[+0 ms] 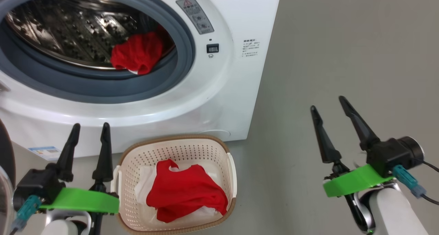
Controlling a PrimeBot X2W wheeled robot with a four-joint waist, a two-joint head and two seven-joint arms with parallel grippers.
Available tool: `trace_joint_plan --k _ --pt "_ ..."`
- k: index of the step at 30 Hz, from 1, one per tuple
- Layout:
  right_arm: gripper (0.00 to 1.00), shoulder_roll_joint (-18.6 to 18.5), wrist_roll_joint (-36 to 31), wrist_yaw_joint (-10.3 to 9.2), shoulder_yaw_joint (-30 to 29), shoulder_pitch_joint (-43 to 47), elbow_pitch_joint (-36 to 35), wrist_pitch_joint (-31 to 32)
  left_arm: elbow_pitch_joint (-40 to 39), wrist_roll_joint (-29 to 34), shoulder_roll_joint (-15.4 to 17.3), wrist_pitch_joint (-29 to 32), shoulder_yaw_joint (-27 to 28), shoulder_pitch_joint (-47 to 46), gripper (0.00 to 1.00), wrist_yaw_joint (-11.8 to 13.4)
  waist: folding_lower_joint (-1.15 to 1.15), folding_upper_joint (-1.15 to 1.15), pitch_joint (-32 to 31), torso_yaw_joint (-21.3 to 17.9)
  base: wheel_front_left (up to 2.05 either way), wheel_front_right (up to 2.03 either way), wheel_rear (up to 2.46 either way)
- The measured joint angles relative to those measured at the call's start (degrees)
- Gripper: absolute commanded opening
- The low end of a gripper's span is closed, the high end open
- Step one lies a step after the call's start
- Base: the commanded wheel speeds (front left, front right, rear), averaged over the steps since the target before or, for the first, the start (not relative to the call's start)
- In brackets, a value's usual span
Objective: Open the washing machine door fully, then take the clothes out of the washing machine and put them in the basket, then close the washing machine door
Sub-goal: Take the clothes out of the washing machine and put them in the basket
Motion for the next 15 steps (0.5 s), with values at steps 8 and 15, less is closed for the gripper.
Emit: trace_joint_plan --k 8,15 --pt "1.0 0.04 0.03 0.0 -1.94 3.07 -2.94 0.0 -3.57 1.03 0.13 0.0 0.44 3.83 1.0 -0.05 0.0 0.0 -2.5 -0.05 0.0 0.0 0.0" --pt "1.0 0.08 -0.19 0.0 -2.44 5.43 -3.9 0.0 -4.31 1.53 0.48 0.0 0.79 5.91 1.0 -0.05 0.0 0.0 -4.82 -0.84 0.0 0.0 0.0"
